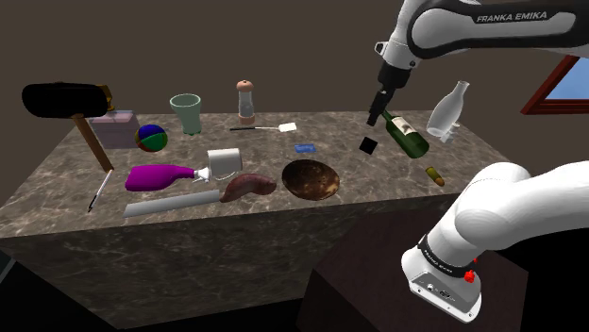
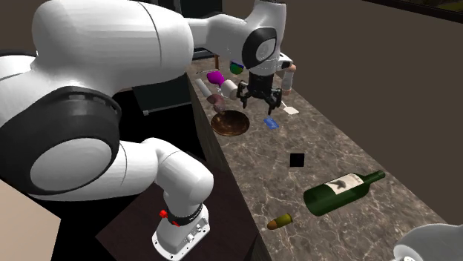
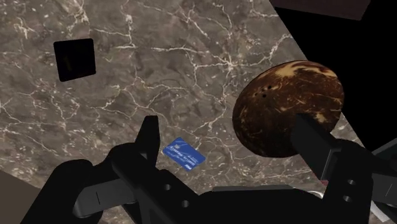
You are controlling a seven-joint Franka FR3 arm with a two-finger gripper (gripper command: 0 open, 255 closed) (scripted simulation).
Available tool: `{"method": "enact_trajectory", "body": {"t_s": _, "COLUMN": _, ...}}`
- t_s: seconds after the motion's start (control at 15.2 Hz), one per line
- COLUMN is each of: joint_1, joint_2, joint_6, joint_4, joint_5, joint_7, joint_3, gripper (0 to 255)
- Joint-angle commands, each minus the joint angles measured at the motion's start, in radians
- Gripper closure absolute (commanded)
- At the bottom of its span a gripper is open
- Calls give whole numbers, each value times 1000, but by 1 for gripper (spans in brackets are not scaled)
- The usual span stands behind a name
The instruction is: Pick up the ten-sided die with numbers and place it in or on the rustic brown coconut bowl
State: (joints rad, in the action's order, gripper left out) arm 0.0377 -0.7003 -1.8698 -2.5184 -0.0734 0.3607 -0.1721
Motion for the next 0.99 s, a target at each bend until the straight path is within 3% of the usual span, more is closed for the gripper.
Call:
{"method": "enact_trajectory", "body": {"t_s": 0.0, "joint_1": 11, "joint_2": 42, "joint_6": -52, "joint_4": -13, "joint_5": -22, "joint_7": 50, "joint_3": -41, "gripper": 0}}
{"method": "enact_trajectory", "body": {"t_s": 0.53, "joint_1": 32, "joint_2": 269, "joint_6": -256, "joint_4": -3, "joint_5": -63, "joint_7": 237, "joint_3": -192, "gripper": 0}}
{"method": "enact_trajectory", "body": {"t_s": 0.92, "joint_1": 24, "joint_2": 491, "joint_6": -396, "joint_4": 64, "joint_5": -19, "joint_7": 405, "joint_3": -301, "gripper": 0}}
